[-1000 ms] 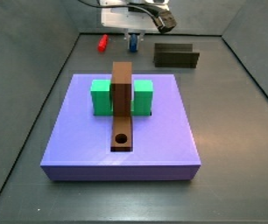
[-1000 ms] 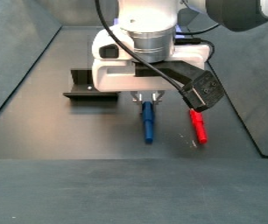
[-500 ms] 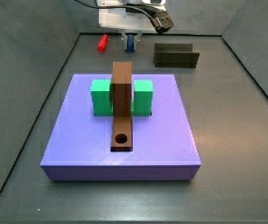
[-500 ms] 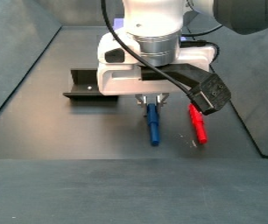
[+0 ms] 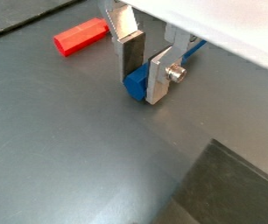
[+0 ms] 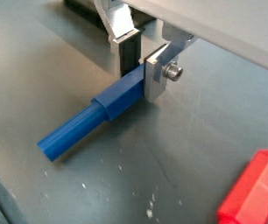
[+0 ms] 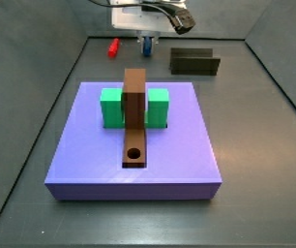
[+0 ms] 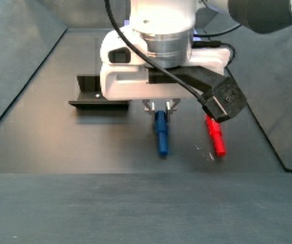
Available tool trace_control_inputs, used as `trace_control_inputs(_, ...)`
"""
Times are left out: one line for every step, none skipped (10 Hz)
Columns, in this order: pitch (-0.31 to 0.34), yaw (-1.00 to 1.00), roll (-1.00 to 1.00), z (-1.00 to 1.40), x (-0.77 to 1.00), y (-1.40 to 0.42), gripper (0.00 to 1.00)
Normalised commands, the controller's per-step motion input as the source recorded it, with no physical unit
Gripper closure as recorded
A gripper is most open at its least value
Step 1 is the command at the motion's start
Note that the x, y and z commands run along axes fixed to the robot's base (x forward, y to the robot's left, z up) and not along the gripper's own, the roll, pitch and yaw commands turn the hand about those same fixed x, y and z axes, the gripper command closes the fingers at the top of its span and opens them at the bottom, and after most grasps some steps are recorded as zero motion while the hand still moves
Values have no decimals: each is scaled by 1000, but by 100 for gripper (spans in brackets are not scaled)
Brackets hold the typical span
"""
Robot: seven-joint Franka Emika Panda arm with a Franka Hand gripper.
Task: Pick up the blue object. Move up. Place the blue object on the fixture. Regrasp the blue object. Move to above the board. Insert the blue object.
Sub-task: Move up, then place the blue object on the fixture.
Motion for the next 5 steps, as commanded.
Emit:
trace_control_inputs(35, 21, 3, 766, -60, 45, 100)
trace_control_inputs(66, 13, 43, 480, -70, 28, 100)
trace_control_inputs(63, 14, 75, 212, -24, 1, 100)
trace_control_inputs(0, 0, -9, 0, 0, 0, 100)
trace_control_inputs(0, 0, -11, 0, 0, 0, 100)
